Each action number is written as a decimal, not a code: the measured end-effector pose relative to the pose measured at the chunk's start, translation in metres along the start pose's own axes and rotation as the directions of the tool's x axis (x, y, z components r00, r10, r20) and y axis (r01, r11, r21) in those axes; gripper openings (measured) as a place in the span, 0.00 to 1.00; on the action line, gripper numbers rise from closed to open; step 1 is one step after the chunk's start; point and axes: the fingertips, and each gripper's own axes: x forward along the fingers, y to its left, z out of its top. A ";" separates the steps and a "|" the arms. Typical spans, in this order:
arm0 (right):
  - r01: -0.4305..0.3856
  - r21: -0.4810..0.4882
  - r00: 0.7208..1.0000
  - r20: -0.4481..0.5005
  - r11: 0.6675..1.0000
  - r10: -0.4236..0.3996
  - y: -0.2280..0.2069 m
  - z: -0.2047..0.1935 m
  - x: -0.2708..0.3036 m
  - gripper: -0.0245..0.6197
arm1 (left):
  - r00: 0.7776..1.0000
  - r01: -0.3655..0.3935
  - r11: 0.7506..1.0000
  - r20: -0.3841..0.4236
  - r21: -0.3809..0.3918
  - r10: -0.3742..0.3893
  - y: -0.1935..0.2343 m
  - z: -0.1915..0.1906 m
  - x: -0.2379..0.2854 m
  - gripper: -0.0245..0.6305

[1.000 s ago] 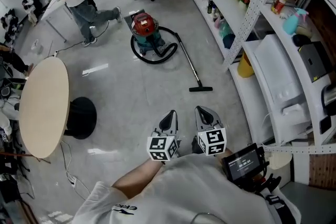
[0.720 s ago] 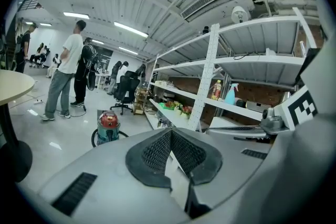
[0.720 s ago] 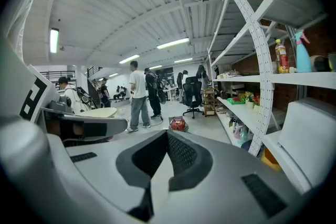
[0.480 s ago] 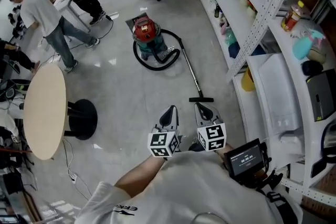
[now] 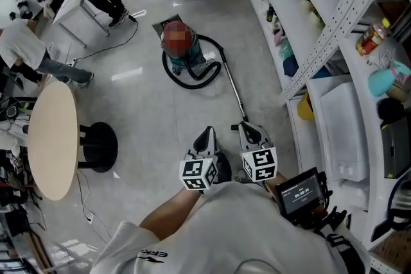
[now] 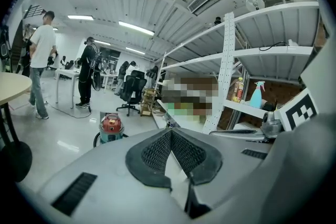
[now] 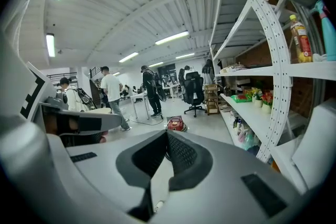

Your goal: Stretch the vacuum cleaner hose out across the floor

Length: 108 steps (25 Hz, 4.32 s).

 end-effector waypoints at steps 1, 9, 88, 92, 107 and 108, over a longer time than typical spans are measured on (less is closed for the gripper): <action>0.003 -0.004 1.000 -0.004 1.000 -0.003 -0.003 0.002 0.009 0.04 | 1.000 0.003 1.000 -0.002 -0.004 -0.003 0.005 0.002 0.008 0.04; 0.054 -0.013 0.996 -0.066 0.998 -0.054 -0.029 0.025 0.099 0.04 | 0.999 0.043 0.998 -0.026 -0.042 -0.044 0.063 0.025 0.088 0.04; 0.040 -0.071 0.941 -0.332 0.997 -0.061 -0.315 -0.510 0.597 0.12 | 0.956 0.062 0.998 -0.287 0.001 -0.059 0.308 -0.500 0.688 0.04; 0.015 -0.068 0.929 -0.367 0.998 -0.039 -0.317 -0.541 0.608 0.23 | 0.945 0.105 0.994 -0.310 -0.022 -0.106 0.309 -0.529 0.701 0.10; -0.018 -0.108 0.902 -0.431 0.994 -0.030 -0.313 -0.600 0.628 0.30 | 0.926 0.147 0.978 -0.326 -0.150 -0.189 0.294 -0.567 0.725 0.38; -0.021 -0.103 0.902 -0.430 0.994 -0.026 -0.313 -0.602 0.630 0.30 | 0.923 0.156 0.975 -0.328 -0.157 -0.200 0.292 -0.569 0.725 0.38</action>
